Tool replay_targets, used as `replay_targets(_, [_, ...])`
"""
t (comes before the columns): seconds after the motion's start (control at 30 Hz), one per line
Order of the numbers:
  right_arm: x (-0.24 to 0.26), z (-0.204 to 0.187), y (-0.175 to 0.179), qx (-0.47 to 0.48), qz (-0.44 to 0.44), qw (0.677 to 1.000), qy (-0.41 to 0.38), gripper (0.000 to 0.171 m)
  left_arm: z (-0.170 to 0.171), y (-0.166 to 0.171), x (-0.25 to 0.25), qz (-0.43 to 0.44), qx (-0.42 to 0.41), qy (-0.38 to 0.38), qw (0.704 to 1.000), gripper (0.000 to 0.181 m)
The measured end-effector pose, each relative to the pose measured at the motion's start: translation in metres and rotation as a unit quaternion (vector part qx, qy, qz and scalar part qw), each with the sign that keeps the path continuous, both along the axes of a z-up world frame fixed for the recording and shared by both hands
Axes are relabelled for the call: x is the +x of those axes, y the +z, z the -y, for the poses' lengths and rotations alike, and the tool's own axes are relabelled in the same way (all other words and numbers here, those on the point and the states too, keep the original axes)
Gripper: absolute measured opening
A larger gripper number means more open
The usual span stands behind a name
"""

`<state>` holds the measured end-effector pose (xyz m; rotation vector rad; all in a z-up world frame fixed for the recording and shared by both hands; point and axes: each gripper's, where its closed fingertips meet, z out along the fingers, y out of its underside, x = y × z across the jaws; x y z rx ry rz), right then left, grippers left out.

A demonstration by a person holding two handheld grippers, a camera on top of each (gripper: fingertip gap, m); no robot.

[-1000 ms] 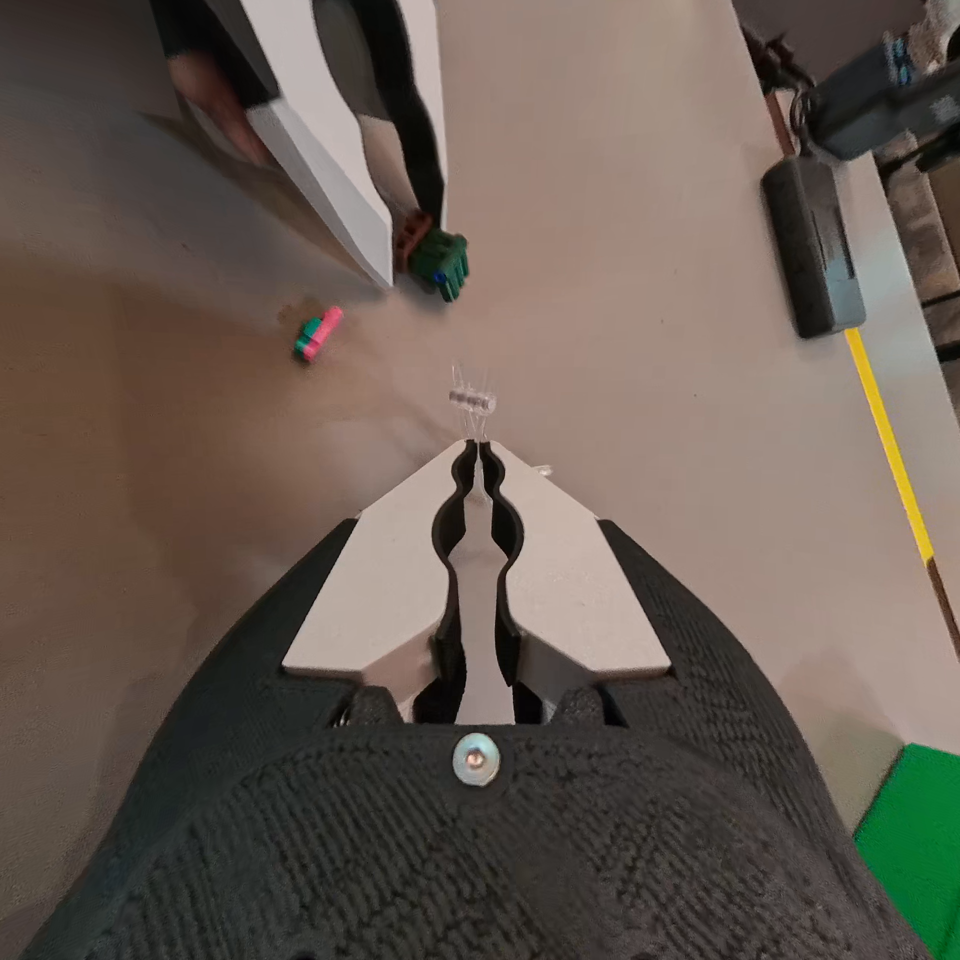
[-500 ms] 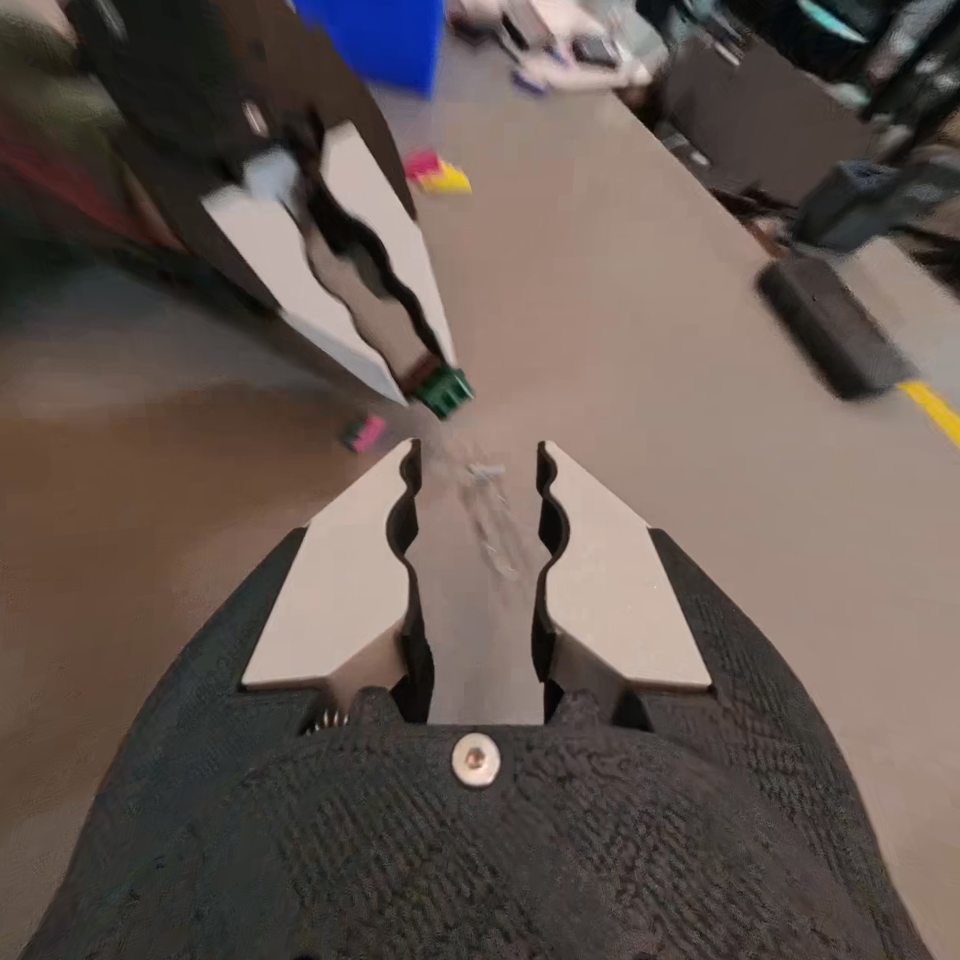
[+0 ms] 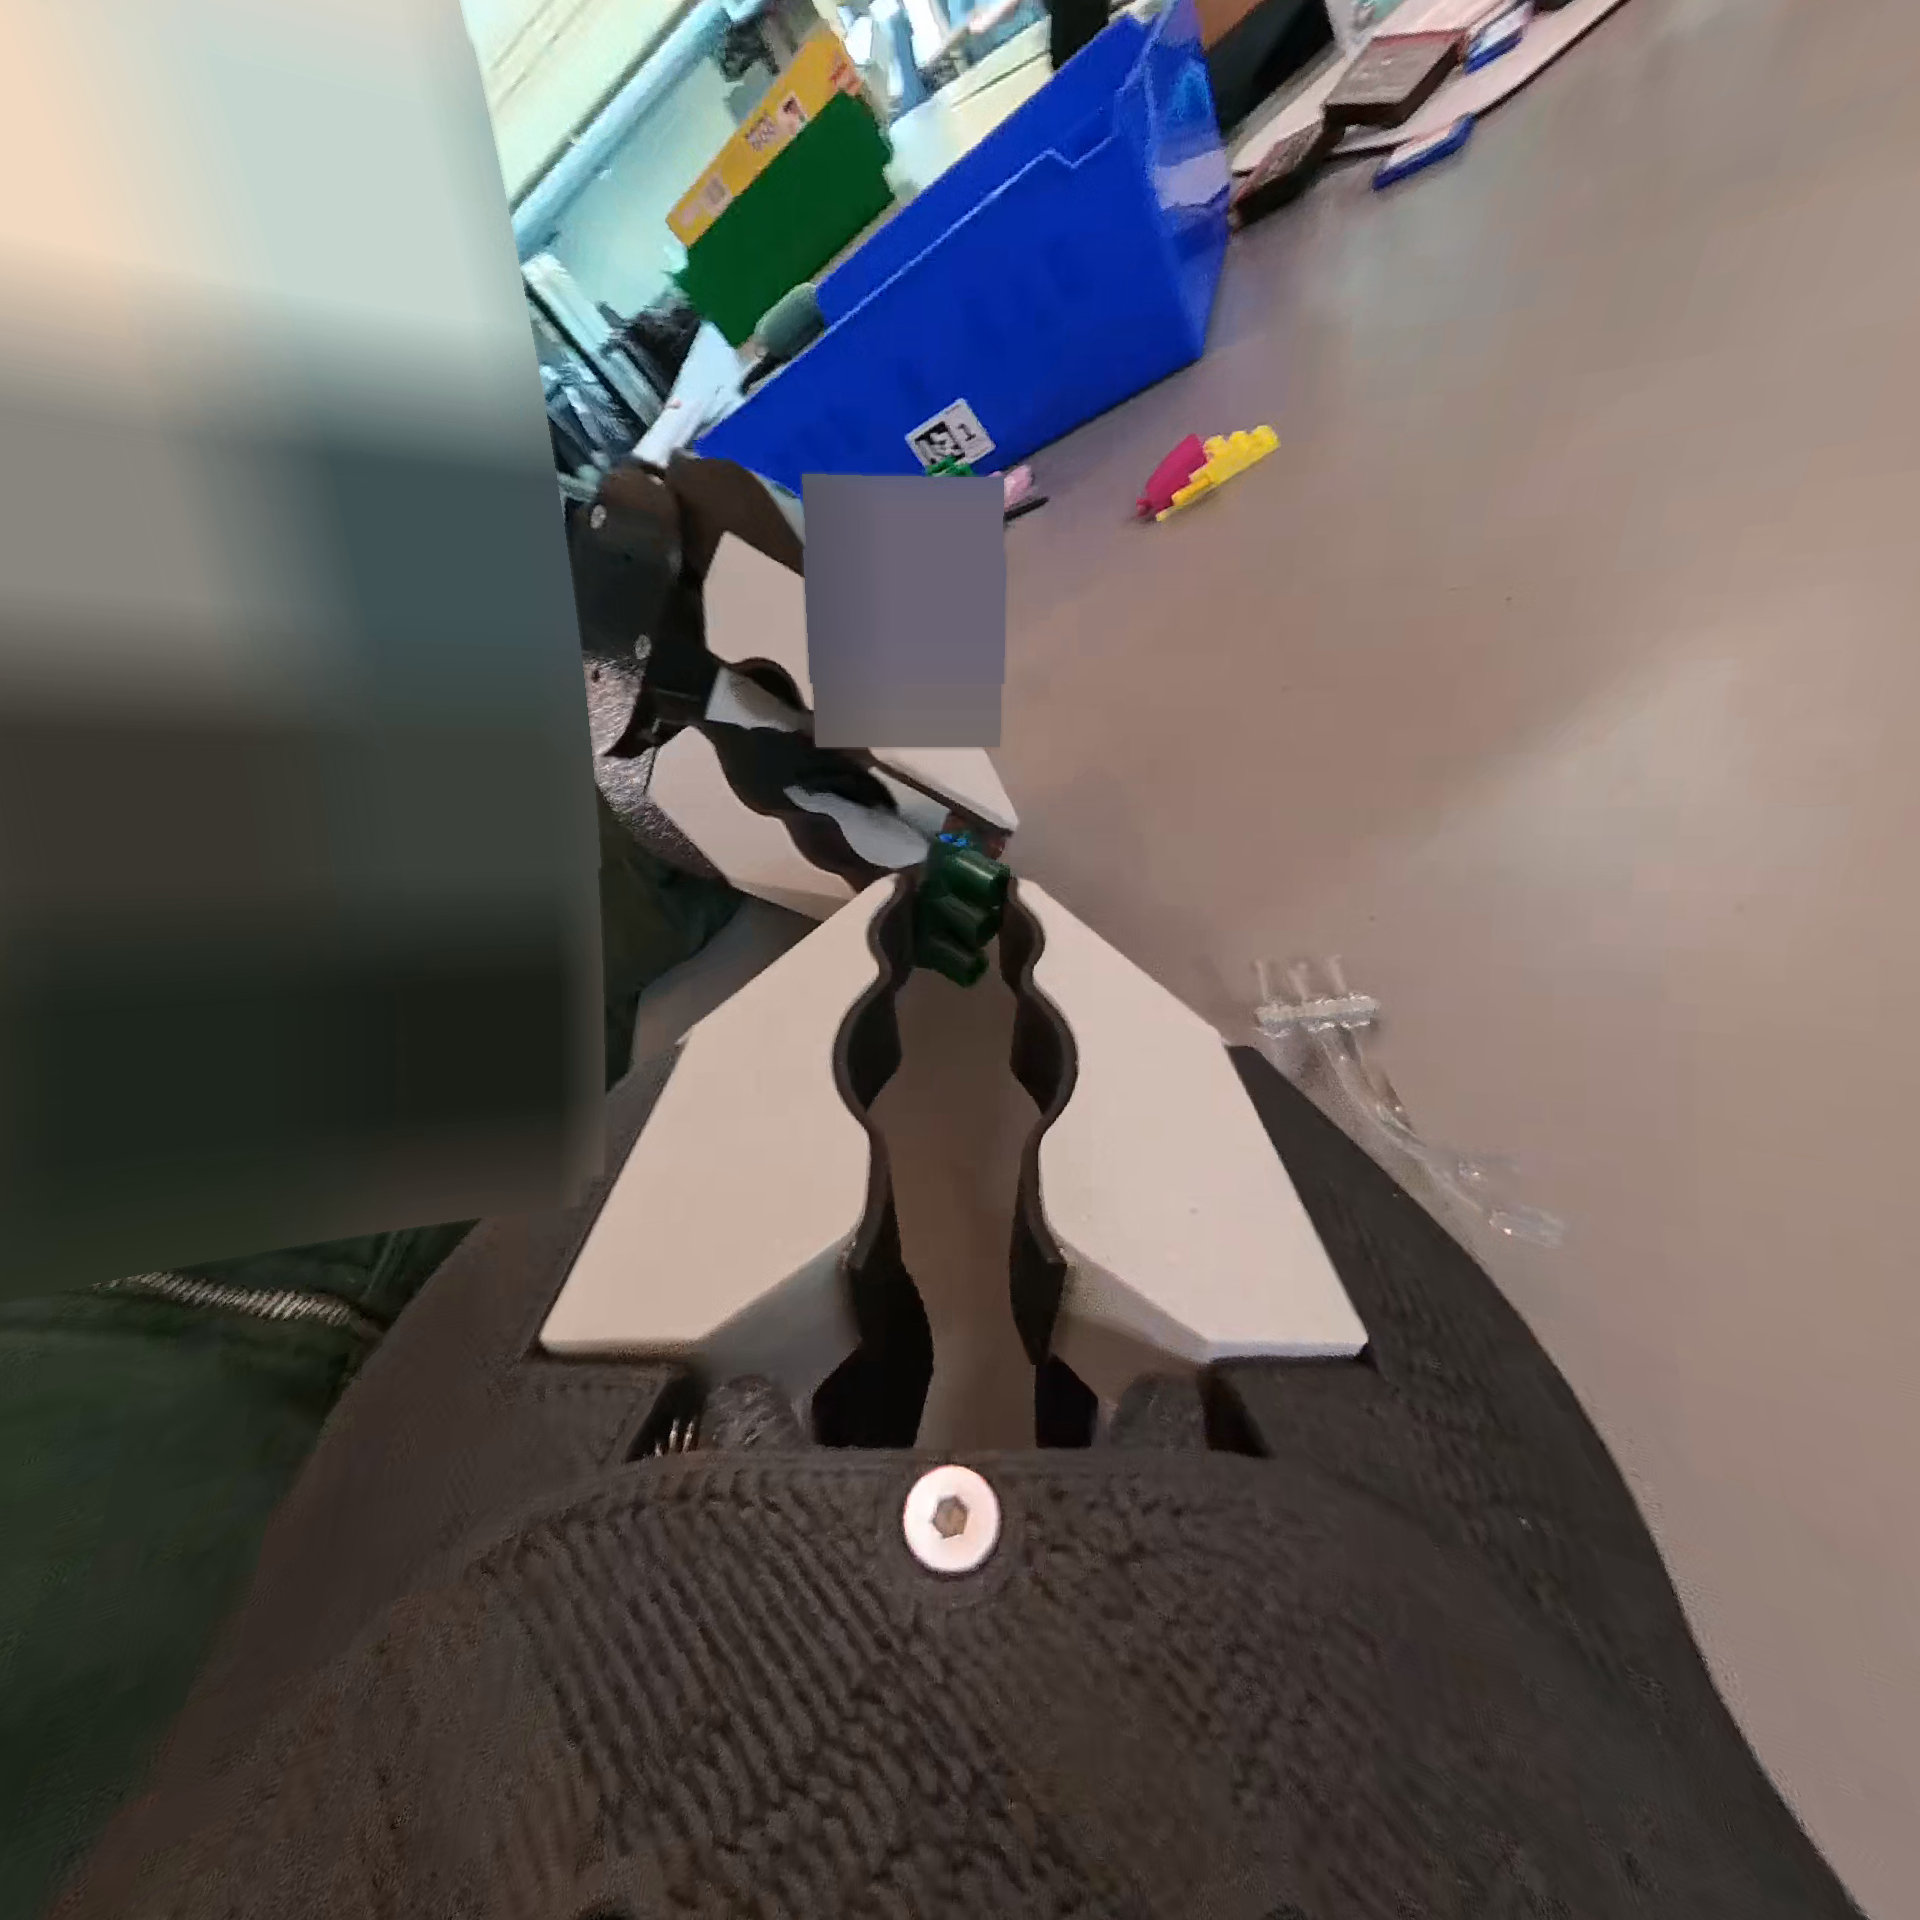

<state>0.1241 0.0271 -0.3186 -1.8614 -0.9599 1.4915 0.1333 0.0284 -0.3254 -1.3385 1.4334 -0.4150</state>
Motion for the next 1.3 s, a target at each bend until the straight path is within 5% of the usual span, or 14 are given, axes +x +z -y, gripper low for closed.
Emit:
replay_targets(0.03, [0.002, 0.003, 0.0, -0.022, -0.011, 1.0, 0.018, 0.014, 0.003, 0.0, 0.001, 0.003, -0.008, -0.008, 1.0, 0.023])
replay_targets(0.4, [0.01, 0.038, 0.014, -0.045, -0.055, 0.989, 0.132, 0.01, 0.033, 0.012, 0.004, 0.027, -0.034, -0.074, 0.996, 0.022])
replay_targets(0.67, [0.012, 0.069, 0.022, -0.046, -0.084, 0.969, 0.229, 0.005, 0.064, 0.019, 0.005, 0.079, -0.139, -0.186, 0.969, 0.022])
replay_targets(1.1, [0.011, 0.061, 0.02, -0.108, -0.107, 0.963, 0.221, 0.022, 0.061, 0.017, 0.004, 0.051, 0.012, -0.179, 0.982, 0.022])
replay_targets(1.3, [0.009, 0.062, 0.017, -0.019, -0.083, 0.974, 0.21, 0.007, 0.057, 0.016, 0.003, 0.035, 0.05, -0.163, 0.985, 0.023])
